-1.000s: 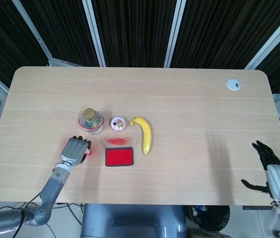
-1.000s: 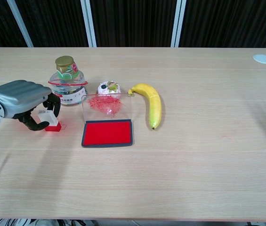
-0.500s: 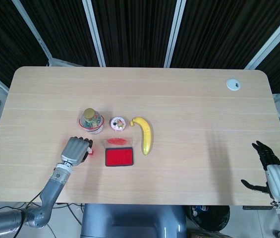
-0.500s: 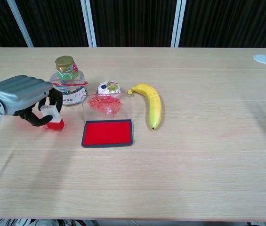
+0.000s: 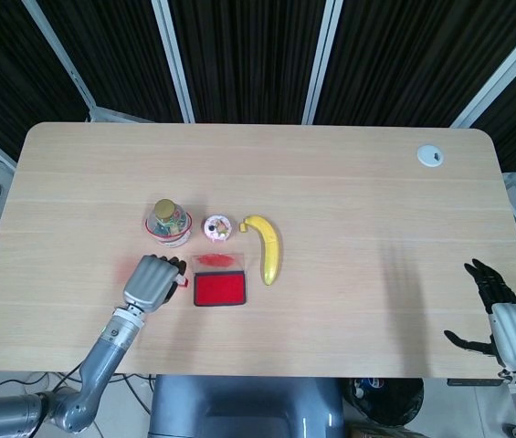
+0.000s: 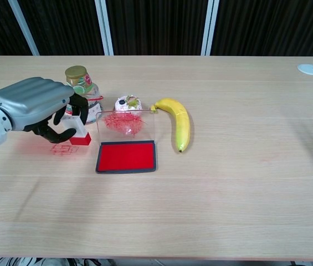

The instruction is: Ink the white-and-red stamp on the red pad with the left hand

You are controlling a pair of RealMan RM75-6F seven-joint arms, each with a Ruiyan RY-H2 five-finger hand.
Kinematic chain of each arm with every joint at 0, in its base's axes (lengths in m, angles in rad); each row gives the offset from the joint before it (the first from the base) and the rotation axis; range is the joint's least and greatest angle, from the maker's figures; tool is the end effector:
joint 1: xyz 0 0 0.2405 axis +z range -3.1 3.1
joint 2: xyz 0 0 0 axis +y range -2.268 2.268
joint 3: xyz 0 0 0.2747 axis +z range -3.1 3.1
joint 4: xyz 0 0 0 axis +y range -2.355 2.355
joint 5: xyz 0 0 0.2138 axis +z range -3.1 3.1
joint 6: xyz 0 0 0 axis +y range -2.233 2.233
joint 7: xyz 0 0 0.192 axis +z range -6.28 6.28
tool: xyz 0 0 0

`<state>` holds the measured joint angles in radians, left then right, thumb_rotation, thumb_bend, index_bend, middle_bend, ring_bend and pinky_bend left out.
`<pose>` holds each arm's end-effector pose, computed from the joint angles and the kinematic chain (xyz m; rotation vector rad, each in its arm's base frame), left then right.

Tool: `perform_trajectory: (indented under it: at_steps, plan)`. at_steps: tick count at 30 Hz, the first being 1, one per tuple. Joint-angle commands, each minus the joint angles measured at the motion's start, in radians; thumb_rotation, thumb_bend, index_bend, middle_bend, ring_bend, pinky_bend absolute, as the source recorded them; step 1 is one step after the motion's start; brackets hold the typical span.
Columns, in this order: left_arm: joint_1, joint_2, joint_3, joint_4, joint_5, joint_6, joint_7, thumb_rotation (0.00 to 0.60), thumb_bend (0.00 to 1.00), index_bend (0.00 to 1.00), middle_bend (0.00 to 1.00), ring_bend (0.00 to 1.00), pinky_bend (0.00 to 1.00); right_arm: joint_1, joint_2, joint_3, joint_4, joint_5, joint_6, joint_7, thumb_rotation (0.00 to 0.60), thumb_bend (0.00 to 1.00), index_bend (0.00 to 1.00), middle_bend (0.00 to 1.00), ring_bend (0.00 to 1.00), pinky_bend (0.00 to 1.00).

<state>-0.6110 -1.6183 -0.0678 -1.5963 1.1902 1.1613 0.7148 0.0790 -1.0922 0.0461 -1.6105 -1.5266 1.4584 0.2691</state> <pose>-0.1564 0.3328 -0.0551 -1.9116 -0.6849 -0.7969 -0.3303 -0.2280 0.1656 1.3257 -1.1058 1.0761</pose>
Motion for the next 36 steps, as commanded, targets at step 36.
perform_trajectory:
  at_steps: [36]
  plan:
    - [-0.125, -0.218, -0.027, 0.161, -0.082, -0.065, 0.199, 0.6, 0.56, 0.69, 0.72, 0.56, 0.62, 0.001, 0.001, 0.002, -0.001, 0.008, -0.007, 0.007, 0.6, 0.12, 0.0, 0.0, 0.0, 0.18]
